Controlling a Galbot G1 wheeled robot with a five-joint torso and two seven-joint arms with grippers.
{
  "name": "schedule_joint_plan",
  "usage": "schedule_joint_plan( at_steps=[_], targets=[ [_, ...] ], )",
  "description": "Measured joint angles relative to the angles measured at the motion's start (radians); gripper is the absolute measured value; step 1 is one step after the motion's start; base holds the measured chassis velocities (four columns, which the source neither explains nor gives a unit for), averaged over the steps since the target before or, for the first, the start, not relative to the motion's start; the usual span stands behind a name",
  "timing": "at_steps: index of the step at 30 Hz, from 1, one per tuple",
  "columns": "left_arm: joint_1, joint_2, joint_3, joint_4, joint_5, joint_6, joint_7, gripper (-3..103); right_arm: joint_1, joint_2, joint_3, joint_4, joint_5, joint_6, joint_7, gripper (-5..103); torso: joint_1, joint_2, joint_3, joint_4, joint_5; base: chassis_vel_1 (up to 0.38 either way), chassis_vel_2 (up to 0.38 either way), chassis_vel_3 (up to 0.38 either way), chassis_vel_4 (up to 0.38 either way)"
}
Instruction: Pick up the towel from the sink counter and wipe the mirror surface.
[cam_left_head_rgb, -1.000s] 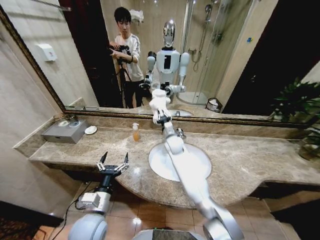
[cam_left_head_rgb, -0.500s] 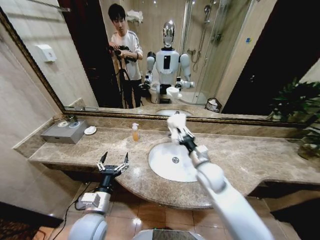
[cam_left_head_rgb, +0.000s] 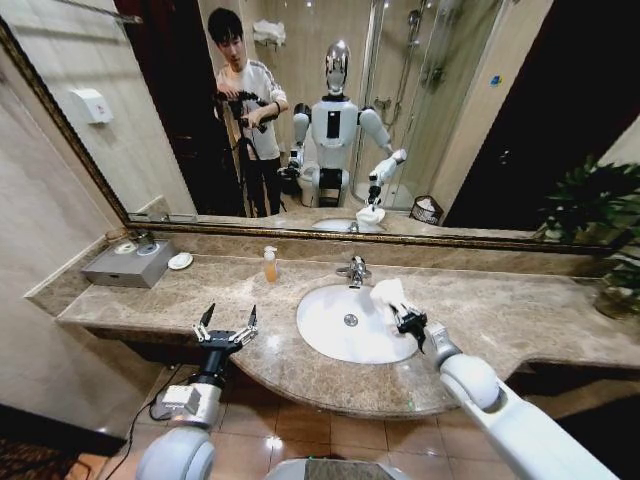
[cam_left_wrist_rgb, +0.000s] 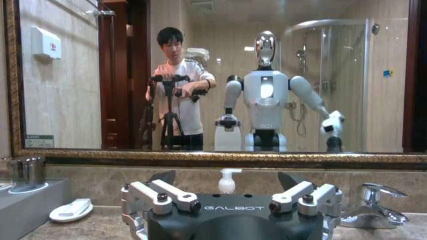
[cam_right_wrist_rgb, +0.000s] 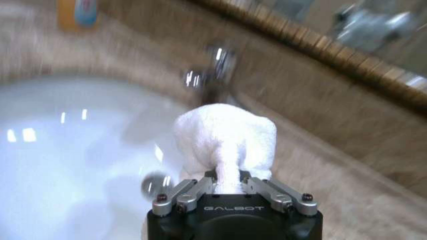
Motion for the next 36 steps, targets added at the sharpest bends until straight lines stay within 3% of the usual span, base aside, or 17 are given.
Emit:
schedule_joint_plan(
  at_steps=[1, 3, 4, 5, 7, 13, 15, 19, 27, 32, 36],
  targets=[
    [0.000, 0.000, 0.000, 0.000, 0.000, 0.000, 0.000, 100, 0.000, 0.000, 0.000, 0.000, 0.000, 0.000, 0.000, 13, 0.000, 0.000, 0.000, 0.0000, 0.0000, 0.000, 0.000, 0.000, 0.000],
    [0.000, 0.000, 0.000, 0.000, 0.000, 0.000, 0.000, 100, 0.068, -0.011, -0.006, -0.071, -0.022, -0.059, -0.162, 13, 0.000, 0.000, 0.000, -0.0001, -0.0004, 0.000, 0.000, 0.000, 0.000],
    [0.000, 0.000, 0.000, 0.000, 0.000, 0.000, 0.000, 100, 0.119, -0.015, -0.014, -0.129, -0.069, -0.098, -0.285, 13, 0.000, 0.000, 0.000, -0.0002, -0.0003, 0.000, 0.000, 0.000, 0.000],
    [0.000, 0.000, 0.000, 0.000, 0.000, 0.000, 0.000, 100, 0.119, -0.015, -0.014, -0.129, -0.069, -0.098, -0.285, 13, 0.000, 0.000, 0.000, -0.0002, -0.0003, 0.000, 0.000, 0.000, 0.000],
    [0.000, 0.000, 0.000, 0.000, 0.000, 0.000, 0.000, 100, 0.167, -0.026, -0.043, -0.197, -0.085, -0.125, -0.362, 13, 0.000, 0.000, 0.000, -0.0004, -0.0004, 0.000, 0.000, 0.000, 0.000],
    [0.000, 0.000, 0.000, 0.000, 0.000, 0.000, 0.000, 100, 0.239, 0.002, -0.102, -0.271, -0.116, -0.125, -0.376, 13, 0.000, 0.000, 0.000, -0.0010, -0.0001, 0.000, 0.000, 0.000, 0.000],
    [0.000, 0.000, 0.000, 0.000, 0.000, 0.000, 0.000, 100, 0.318, 0.034, -0.155, -0.330, -0.177, -0.121, -0.383, 13, 0.000, 0.000, 0.000, -0.0003, 0.0002, 0.000, 0.000, 0.000, 0.000],
    [0.000, 0.000, 0.000, 0.000, 0.000, 0.000, 0.000, 100, 0.408, 0.042, -0.241, -0.373, -0.208, -0.137, -0.381, 13, 0.000, 0.000, 0.000, 0.0000, -0.0004, 0.000, 0.000, 0.000, 0.000],
    [0.000, 0.000, 0.000, 0.000, 0.000, 0.000, 0.000, 100, 0.542, 0.011, -0.391, -0.414, -0.153, -0.278, -0.387, 13, 0.000, 0.000, 0.000, -0.0003, -0.0003, 0.000, 0.000, 0.000, 0.000],
    [0.000, 0.000, 0.000, 0.000, 0.000, 0.000, 0.000, 100, 0.572, 0.003, -0.425, -0.467, -0.111, -0.282, -0.404, 13, 0.000, 0.000, 0.000, -0.0005, -0.0001, 0.000, 0.000, 0.000, 0.000],
    [0.000, 0.000, 0.000, 0.000, 0.000, 0.000, 0.000, 100, 0.596, 0.038, -0.432, -0.532, -0.113, -0.281, -0.420, 13, 0.000, 0.000, 0.000, -0.0003, -0.0004, 0.000, 0.000, 0.000, 0.000]
  ],
)
